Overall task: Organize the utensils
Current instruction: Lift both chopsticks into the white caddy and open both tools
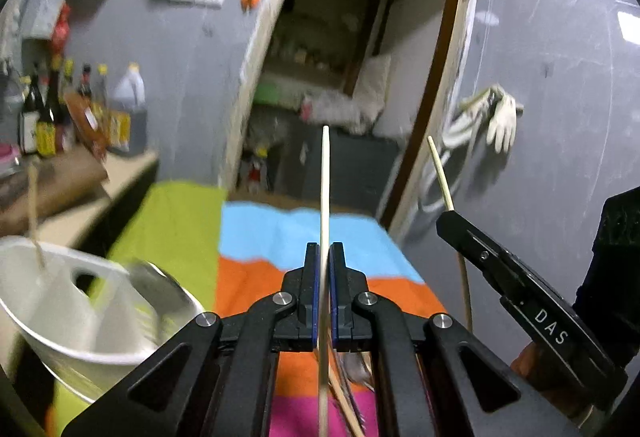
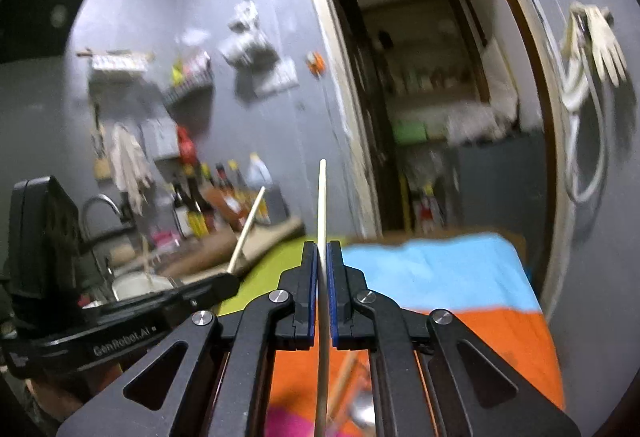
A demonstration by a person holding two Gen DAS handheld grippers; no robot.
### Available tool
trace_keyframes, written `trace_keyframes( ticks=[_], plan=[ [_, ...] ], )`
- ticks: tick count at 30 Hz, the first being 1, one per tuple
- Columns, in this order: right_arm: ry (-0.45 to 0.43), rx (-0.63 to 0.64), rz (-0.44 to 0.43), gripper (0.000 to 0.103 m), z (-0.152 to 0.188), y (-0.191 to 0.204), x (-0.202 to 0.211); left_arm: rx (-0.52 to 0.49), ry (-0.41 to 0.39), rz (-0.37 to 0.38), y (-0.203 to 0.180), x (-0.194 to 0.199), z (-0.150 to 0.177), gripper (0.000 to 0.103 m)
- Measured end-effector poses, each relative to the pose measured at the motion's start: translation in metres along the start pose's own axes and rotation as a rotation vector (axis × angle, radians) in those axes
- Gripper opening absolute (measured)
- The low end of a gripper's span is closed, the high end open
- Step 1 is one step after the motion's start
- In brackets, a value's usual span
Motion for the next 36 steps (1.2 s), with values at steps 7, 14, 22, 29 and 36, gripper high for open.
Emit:
trace_keyframes(
  ticks=[7,14,22,29,36],
  plan=[
    [-0.17,0.031,-0.085,0.003,-0.037,0.056,-0.009,0.026,-0.15,-0.066,0.047,0.052,-0.046,0.002],
    [-0.232,-0.049,-0.193,0.003,-0.056,0.098,-0.042,0.12,-0.243,-0.141,0.123,0.089,-0.075,0.002],
    [-0.244,-0.069,-0.187,0.003,-0.04,0.124,-0.069,0.194,-0.315,-0.218,0.188,0.098,-0.066,0.002],
    [-0.262,-0.035,-0.149,0.003,-0.023,0.133,-0.08,0.275,-0.354,-0.256,0.212,0.092,-0.042,0.002],
    [-0.264,-0.034,-0.114,0.003,-0.009,0.13,-0.09,0.234,-0.379,-0.33,0.208,0.087,-0.031,0.002]
  ],
)
Point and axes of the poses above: each gripper's, at about its wrist camera, not at the fingertips, and x roughly against the way its jaws point, y to its left, z to its underside, the point moved 8 cm from there along -x, roughly the way its jaws point, and after that the axes turned 6 degrees about y, right-handed, at the moved point
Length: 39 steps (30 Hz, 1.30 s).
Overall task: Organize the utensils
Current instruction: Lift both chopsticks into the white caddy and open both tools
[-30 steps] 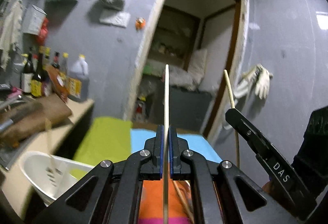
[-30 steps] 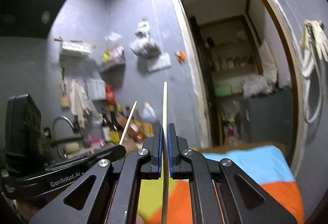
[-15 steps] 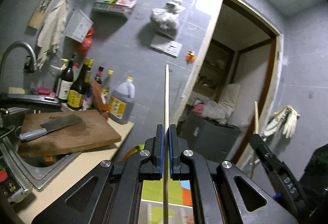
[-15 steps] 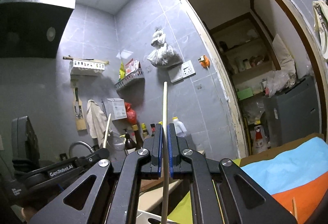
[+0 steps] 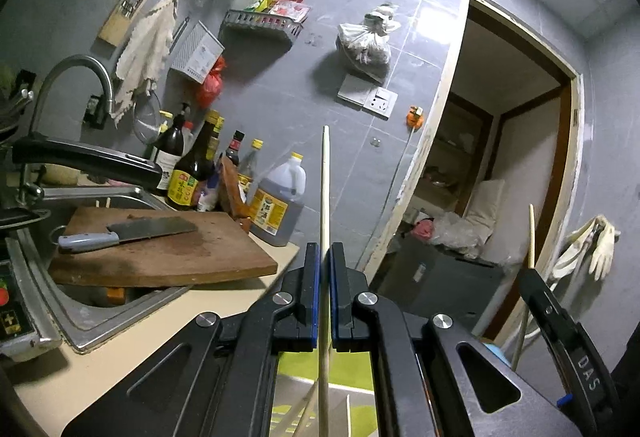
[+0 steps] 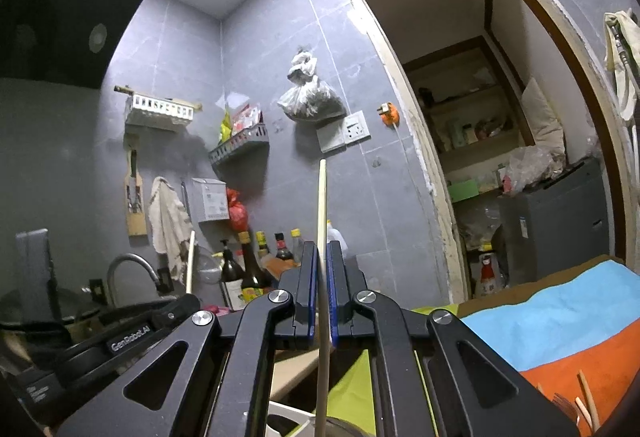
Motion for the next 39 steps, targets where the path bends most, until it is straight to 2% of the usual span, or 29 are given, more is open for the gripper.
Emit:
trace_keyframes(
  ticks=[5,9,27,39],
  plan=[
    [0.007,0.013,0.033,0.004,0.01,-0.005,-0.002,-0.029,-0.011,-0.047,-0.002,0.003,0.018,0.002],
    [0.008,0.057,0.029,0.004,0.013,0.0,0.003,-0.058,0.013,-0.064,-0.004,0.001,0.029,0.002],
    [0.135,0.141,-0.011,0.006,0.024,0.007,0.016,-0.111,0.153,-0.039,-0.011,0.005,0.049,0.003],
    [0.189,0.138,-0.019,0.008,0.032,0.002,0.018,-0.095,0.186,-0.022,-0.009,0.012,0.048,0.006]
  ],
)
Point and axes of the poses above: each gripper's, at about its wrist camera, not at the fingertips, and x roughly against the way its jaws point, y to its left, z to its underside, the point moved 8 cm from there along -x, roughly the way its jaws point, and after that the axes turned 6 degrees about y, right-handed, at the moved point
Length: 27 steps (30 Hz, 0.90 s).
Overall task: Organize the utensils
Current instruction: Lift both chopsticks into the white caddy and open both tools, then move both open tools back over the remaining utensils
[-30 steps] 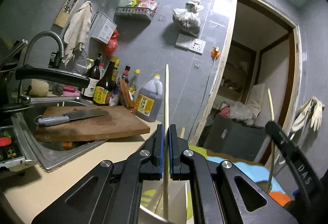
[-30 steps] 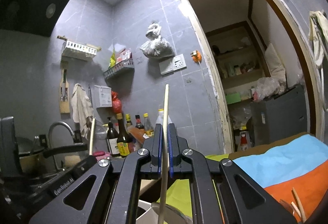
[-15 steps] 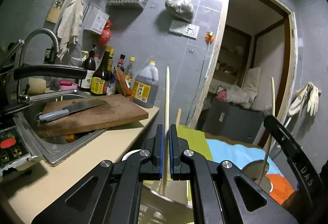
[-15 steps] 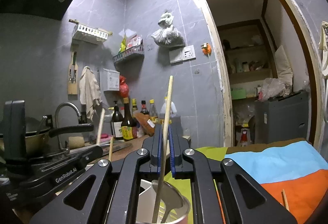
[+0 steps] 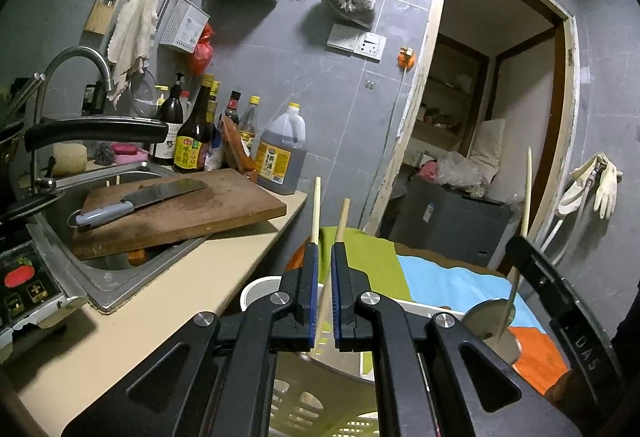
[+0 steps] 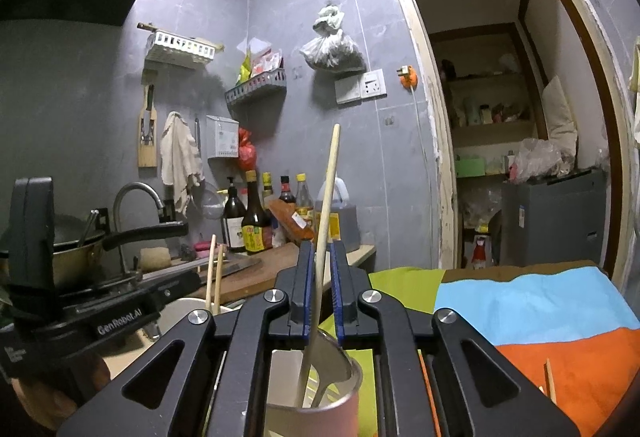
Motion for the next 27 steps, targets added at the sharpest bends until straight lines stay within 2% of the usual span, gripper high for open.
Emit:
trace_keyframes(
  ticks=[2,4,5,9,16,18,23,27],
  plan=[
    [0.005,-0.004,0.0,0.01,0.0,-0.002,0.0,-0.001,-0.003,0.007,-0.002,0.002,-0.001,0.015],
    [0.005,-0.004,-0.002,0.014,0.001,-0.002,0.0,0.002,-0.01,0.013,-0.002,0.005,-0.003,0.018],
    [0.005,-0.005,-0.002,0.019,0.0,-0.002,0.001,0.004,-0.014,0.016,-0.003,0.006,-0.004,0.018],
    [-0.004,-0.001,0.002,0.019,-0.001,-0.003,0.004,0.003,-0.014,0.025,-0.006,0.008,-0.006,0.019],
    [-0.042,-0.013,0.021,0.023,-0.015,-0.016,0.02,-0.006,-0.019,0.052,-0.016,0.017,-0.013,0.027],
    [-0.052,-0.012,0.029,0.027,-0.022,-0.02,0.027,-0.007,-0.021,0.066,-0.022,0.021,-0.016,0.034],
    [-0.079,-0.021,0.052,0.046,-0.035,-0.035,0.049,-0.024,-0.032,0.11,-0.042,0.034,-0.022,0.045],
    [-0.094,-0.036,0.078,0.052,-0.043,-0.053,0.072,-0.054,-0.04,0.149,-0.064,0.043,-0.024,0.055]
  ],
)
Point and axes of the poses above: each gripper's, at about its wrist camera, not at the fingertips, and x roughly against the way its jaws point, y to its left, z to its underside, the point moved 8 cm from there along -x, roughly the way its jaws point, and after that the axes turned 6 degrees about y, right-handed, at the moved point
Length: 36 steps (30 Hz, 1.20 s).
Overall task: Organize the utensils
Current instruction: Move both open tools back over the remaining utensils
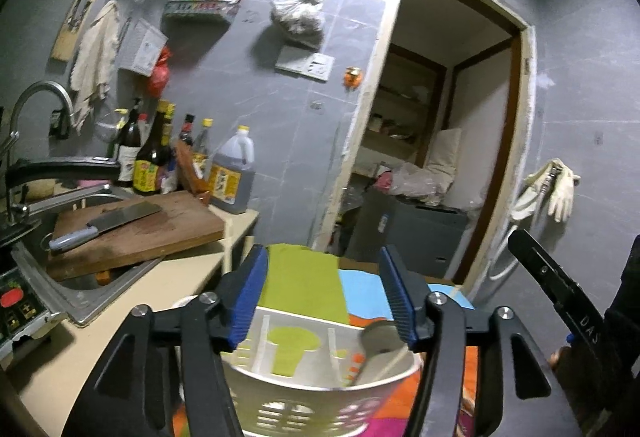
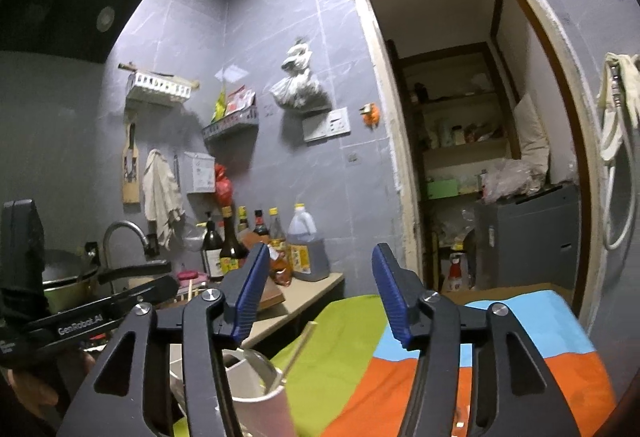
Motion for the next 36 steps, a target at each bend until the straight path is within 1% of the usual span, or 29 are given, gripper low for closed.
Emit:
trace_keyframes(
  ticks=[1,2,4,7,9,12,13,15,17,19,23,27,33,36],
  plan=[
    [-0.001,-0.002,0.009,0.055,-0.003,-0.005,0.005,-0.006,0.0,0.012,-0.006,0.001,0.0,0.057],
    [-0.003,-0.005,0.015,0.061,-0.004,-0.009,0.01,-0.012,0.002,0.023,-0.013,0.002,0.0,0.059],
    [-0.01,-0.011,0.023,0.07,-0.009,-0.017,0.021,-0.021,0.003,0.041,-0.024,0.004,0.001,0.065],
    [-0.021,0.002,0.053,0.072,-0.016,-0.03,0.043,-0.042,0.001,0.067,-0.044,0.006,0.003,0.072],
    [-0.013,0.01,0.068,0.077,-0.017,-0.038,0.053,-0.065,0.006,0.087,-0.059,0.008,0.007,0.074],
    [0.005,0.015,0.086,0.083,-0.017,-0.052,0.067,-0.096,0.022,0.111,-0.079,0.008,0.015,0.084],
    [0.011,0.018,0.096,0.086,-0.016,-0.057,0.072,-0.106,0.028,0.119,-0.085,0.007,0.019,0.086],
    [0.027,0.025,0.111,0.089,-0.014,-0.066,0.078,-0.124,0.045,0.129,-0.095,0.006,0.026,0.086],
    [0.042,0.029,0.127,0.095,-0.01,-0.075,0.083,-0.147,0.072,0.14,-0.107,0.002,0.037,0.086],
    [0.065,0.027,0.138,0.099,-0.005,-0.084,0.086,-0.164,0.092,0.148,-0.117,-0.001,0.045,0.086],
    [0.115,0.021,0.161,0.099,0.009,-0.101,0.088,-0.189,0.148,0.167,-0.134,-0.012,0.068,0.086],
    [0.171,0.009,0.179,0.099,0.026,-0.116,0.086,-0.216,0.208,0.169,-0.145,-0.022,0.091,0.086],
    [0.291,-0.008,0.196,0.099,0.057,-0.137,0.076,-0.252,0.318,0.129,-0.152,-0.045,0.122,0.086],
    [0.338,-0.021,0.194,0.096,0.069,-0.144,0.072,-0.258,0.38,0.116,-0.152,-0.057,0.136,0.086]
  ],
)
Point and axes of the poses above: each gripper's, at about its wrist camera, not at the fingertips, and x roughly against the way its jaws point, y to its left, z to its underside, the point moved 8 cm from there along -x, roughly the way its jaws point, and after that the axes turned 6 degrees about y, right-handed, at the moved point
